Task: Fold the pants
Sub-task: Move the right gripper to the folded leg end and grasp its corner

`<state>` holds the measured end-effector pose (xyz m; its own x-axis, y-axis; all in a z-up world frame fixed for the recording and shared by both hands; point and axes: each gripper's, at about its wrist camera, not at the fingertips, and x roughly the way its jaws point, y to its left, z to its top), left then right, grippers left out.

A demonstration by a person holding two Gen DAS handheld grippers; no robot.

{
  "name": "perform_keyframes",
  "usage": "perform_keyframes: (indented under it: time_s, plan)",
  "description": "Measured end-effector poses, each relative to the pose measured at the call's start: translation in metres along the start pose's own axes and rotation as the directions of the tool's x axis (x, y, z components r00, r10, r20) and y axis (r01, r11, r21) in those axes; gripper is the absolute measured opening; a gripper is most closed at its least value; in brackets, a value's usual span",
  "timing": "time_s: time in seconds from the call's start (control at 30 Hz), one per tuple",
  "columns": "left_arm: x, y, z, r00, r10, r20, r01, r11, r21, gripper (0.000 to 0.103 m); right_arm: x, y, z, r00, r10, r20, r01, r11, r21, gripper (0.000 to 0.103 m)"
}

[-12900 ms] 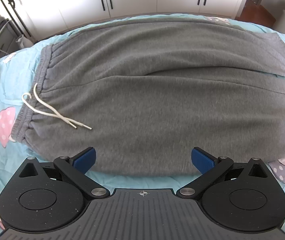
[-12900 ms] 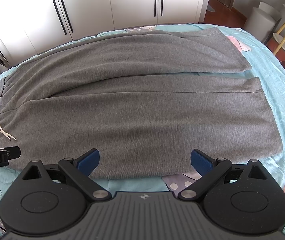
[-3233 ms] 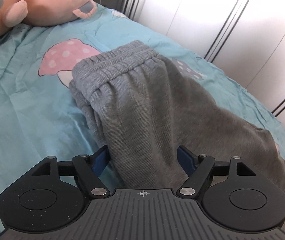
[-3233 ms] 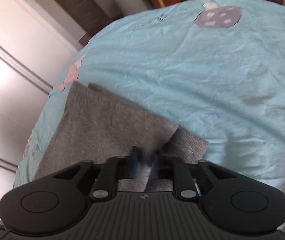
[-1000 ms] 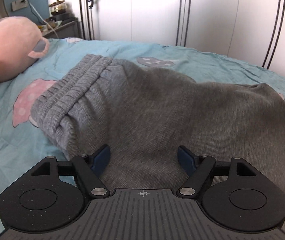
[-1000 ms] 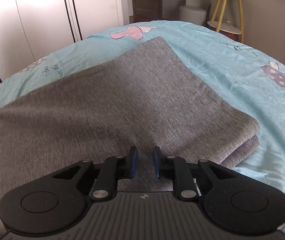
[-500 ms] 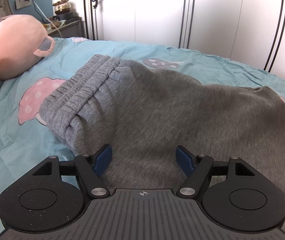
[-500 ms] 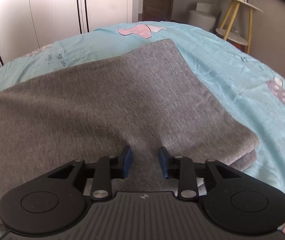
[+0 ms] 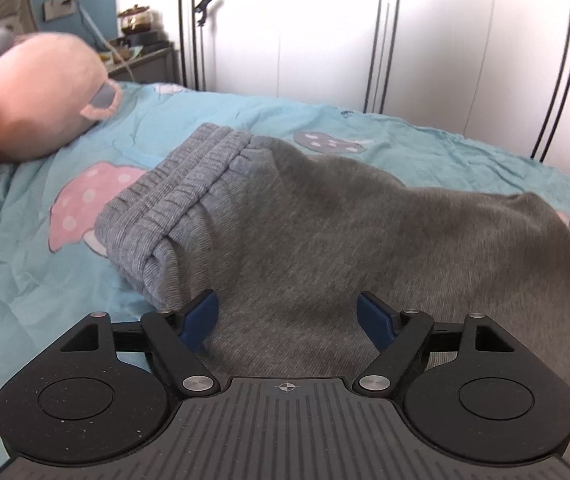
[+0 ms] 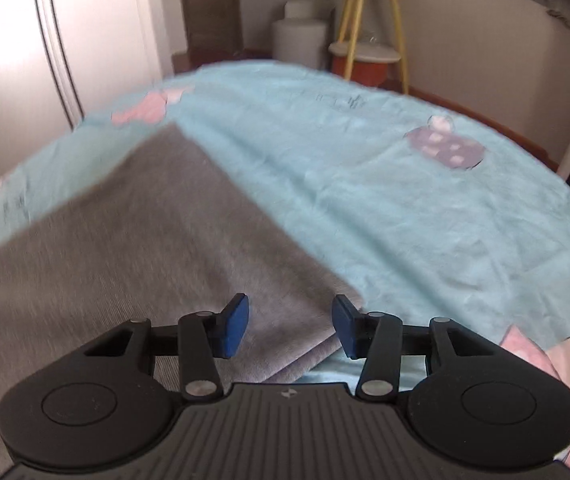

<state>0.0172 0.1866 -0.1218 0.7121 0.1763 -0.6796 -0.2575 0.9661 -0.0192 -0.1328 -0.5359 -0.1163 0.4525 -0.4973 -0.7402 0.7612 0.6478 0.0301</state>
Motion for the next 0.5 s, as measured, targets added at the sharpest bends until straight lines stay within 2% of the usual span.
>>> perform_keyframes:
  time_s: [0.1, 0.2, 0.27, 0.33, 0.4, 0.43, 0.47, 0.5]
  plan:
    - [0.001, -0.001, -0.001, 1.0, 0.003, -0.005, -0.003, 1.0, 0.009, 0.083, -0.008, 0.011, -0.006, 0.998, 0.043, 0.037, -0.041, 0.997, -0.067, 0.046]
    - [-0.001, 0.004, -0.001, 1.0, -0.011, -0.007, 0.011, 1.0, -0.016, 0.083, 0.009, 0.016, -0.016, 0.993, 0.096, -0.062, -0.099, 0.993, -0.057, 0.045]
    - [-0.003, 0.008, 0.0, 1.0, -0.021, -0.005, 0.021, 0.999, -0.036, 0.083, 0.014, 0.009, -0.019, 0.995, 0.079, -0.055, -0.082, 0.995, -0.049, 0.044]
    - [-0.005, 0.01, 0.0, 1.0, -0.028, 0.0, 0.028, 0.998, -0.054, 0.084, 0.01, -0.005, -0.014, 1.0, 0.012, -0.029, -0.012, 1.0, -0.002, 0.04]
    - [-0.005, 0.009, 0.0, 0.999, -0.032, 0.001, 0.032, 0.998, -0.061, 0.085, 0.005, -0.028, -0.009, 0.999, -0.031, -0.028, 0.034, 0.994, 0.104, 0.045]
    - [-0.005, 0.008, 0.0, 1.0, -0.031, 0.001, 0.031, 0.998, -0.058, 0.086, 0.004, -0.041, -0.008, 0.999, -0.017, -0.046, 0.024, 0.986, 0.166, 0.058]
    - [-0.005, 0.007, 0.0, 1.0, -0.03, 0.001, 0.03, 0.998, -0.052, 0.087, 0.005, -0.052, -0.01, 0.997, 0.03, -0.066, -0.014, 0.974, 0.226, 0.069]
    - [-0.005, 0.006, 0.0, 1.0, -0.028, 0.001, 0.028, 0.999, -0.044, 0.087, 0.004, -0.063, -0.013, 0.992, 0.099, -0.073, -0.073, 0.953, 0.295, 0.069]
